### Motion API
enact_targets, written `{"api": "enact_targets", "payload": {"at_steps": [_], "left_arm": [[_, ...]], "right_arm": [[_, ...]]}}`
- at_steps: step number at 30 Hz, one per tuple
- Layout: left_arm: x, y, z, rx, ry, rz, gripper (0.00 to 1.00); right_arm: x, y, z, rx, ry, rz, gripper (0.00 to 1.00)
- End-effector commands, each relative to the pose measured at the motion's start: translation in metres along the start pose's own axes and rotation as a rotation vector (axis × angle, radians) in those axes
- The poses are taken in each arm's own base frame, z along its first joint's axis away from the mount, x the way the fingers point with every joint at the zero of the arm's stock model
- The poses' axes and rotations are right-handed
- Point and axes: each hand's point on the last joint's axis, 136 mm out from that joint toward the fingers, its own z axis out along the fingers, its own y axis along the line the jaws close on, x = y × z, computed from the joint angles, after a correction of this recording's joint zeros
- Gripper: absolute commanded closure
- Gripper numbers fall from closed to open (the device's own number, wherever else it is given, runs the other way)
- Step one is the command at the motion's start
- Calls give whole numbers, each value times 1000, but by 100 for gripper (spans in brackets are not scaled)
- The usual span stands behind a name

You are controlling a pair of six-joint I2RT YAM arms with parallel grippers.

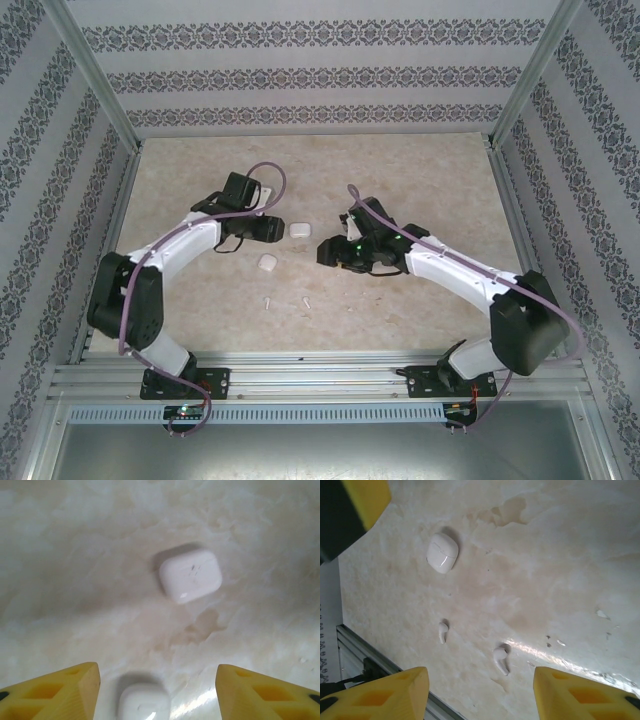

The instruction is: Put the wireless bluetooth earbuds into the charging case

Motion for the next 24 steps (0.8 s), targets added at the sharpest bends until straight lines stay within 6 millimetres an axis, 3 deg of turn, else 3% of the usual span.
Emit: {"api": "enact_targets", "payload": {"at_steps": [1,5,10,15,24], "left_arm": [[52,19,-1,-80,161,40,38],[75,18,2,-71,198,37,37],[85,4,15,25,207,21,34],[89,-8,25,57,244,88,33],[99,-5,49,17,322,107,31]], "right_arm": [[-7,11,13,-30,-4,3,43],[-7,20,26,-59,25,7,43],[-13,29,28,-62,46,-19,42],[-11,24,31,-58,38,-6,42],[-1,10,31,-38,36,20,42]]}}
